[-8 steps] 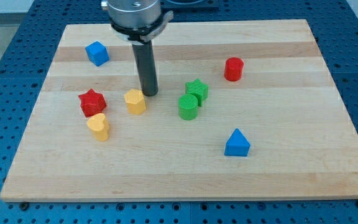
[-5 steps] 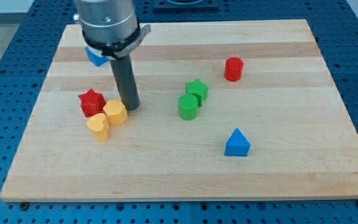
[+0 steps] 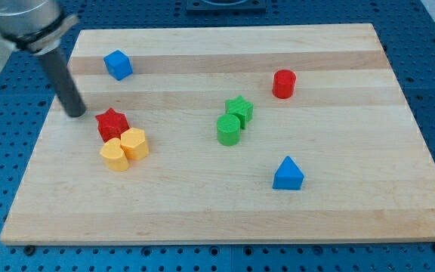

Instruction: Move the red star left to the red circle

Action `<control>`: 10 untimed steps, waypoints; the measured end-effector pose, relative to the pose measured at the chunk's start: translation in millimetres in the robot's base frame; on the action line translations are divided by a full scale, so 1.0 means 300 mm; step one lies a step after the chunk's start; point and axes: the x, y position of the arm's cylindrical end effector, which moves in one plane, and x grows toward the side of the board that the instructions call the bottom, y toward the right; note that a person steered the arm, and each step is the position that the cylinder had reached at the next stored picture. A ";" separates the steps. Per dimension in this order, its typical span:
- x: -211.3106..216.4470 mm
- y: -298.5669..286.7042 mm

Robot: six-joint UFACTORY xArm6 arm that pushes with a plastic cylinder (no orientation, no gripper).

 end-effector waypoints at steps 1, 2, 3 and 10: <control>0.115 0.107; 0.128 0.277; 0.042 0.365; -0.237 0.934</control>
